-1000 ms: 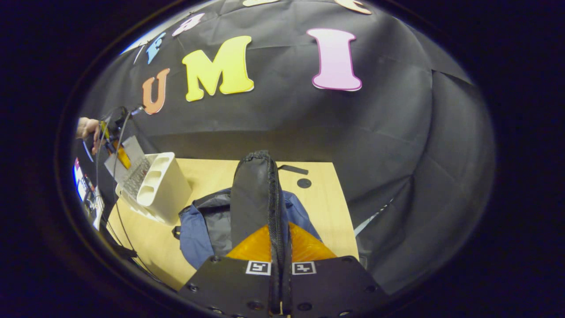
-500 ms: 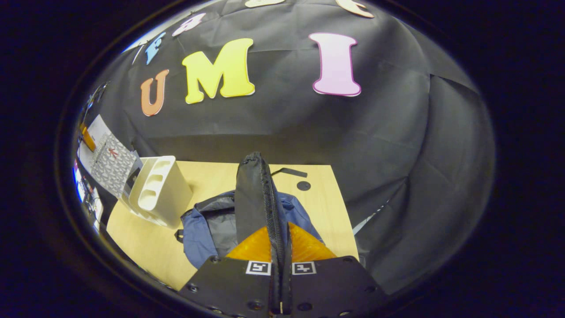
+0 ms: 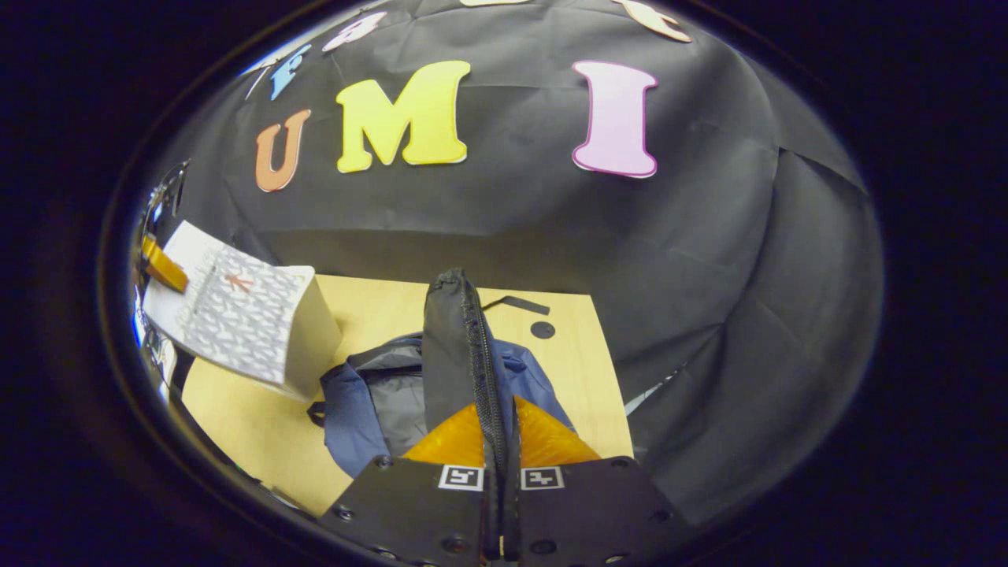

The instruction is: Open the schoolbag, grab two books from the bookshelf and put them into the schoolbag.

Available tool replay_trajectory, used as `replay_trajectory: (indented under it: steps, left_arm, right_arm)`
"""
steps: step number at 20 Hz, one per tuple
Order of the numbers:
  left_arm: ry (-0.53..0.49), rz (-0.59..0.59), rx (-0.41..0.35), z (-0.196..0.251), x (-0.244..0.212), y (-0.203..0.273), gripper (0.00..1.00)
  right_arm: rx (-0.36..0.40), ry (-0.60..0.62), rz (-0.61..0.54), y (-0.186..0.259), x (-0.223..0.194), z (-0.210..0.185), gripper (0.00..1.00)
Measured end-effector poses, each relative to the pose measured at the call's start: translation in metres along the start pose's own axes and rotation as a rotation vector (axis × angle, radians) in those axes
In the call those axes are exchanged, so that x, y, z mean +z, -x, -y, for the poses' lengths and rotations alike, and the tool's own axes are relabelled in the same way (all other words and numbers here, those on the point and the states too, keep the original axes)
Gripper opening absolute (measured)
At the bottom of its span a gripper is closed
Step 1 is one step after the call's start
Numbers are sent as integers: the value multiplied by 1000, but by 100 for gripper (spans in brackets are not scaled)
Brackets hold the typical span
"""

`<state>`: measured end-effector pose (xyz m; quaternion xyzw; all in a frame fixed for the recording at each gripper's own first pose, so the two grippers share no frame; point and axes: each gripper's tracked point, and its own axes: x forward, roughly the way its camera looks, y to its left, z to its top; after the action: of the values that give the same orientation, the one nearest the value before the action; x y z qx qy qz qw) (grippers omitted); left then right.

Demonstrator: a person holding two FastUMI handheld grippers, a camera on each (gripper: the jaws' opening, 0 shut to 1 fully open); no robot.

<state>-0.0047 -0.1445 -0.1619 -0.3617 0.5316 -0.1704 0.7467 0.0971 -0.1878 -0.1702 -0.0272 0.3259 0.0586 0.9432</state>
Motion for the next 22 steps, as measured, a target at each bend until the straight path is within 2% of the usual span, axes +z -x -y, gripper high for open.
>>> replay_trajectory:
  steps: [3,7,8,9,13,14,16,19,20,21,22]
  left_arm:
    - [25,-47,-15,1,-36,-54,45]
    - [-21,-76,-10,-9,-67,-112,45]
    - [-13,-86,-14,-11,-73,-124,45]
    - [1,-93,-24,-10,-77,-133,45]
    - [44,-89,-129,8,-85,-162,45]
    - [50,-92,-146,9,-88,-170,45]
    - [42,-98,-175,13,-93,-185,42]
    - [43,-115,-217,23,-101,-210,45]
    - [49,-127,-230,25,-105,-218,47]
    - [63,-134,-244,26,-108,-227,45]
    - [82,-137,-261,29,-110,-236,45]
  right_arm:
    - [-1,-5,-14,-4,-3,4,2]
    - [-4,-21,-26,-9,-4,12,2]
    - [-3,-24,-30,-9,-5,14,5]
    - [-5,-25,-33,-10,-5,15,2]
    - [-11,-24,-37,-8,-3,17,2]
    - [-11,-19,-34,-7,0,17,0]
    - [-15,-11,-33,-5,4,18,5]
    - [-27,7,-32,-4,9,21,0]
    - [-31,8,-33,-2,10,22,5]
    - [-32,4,-31,-2,11,23,0]
    - [-32,1,-31,-2,12,21,2]
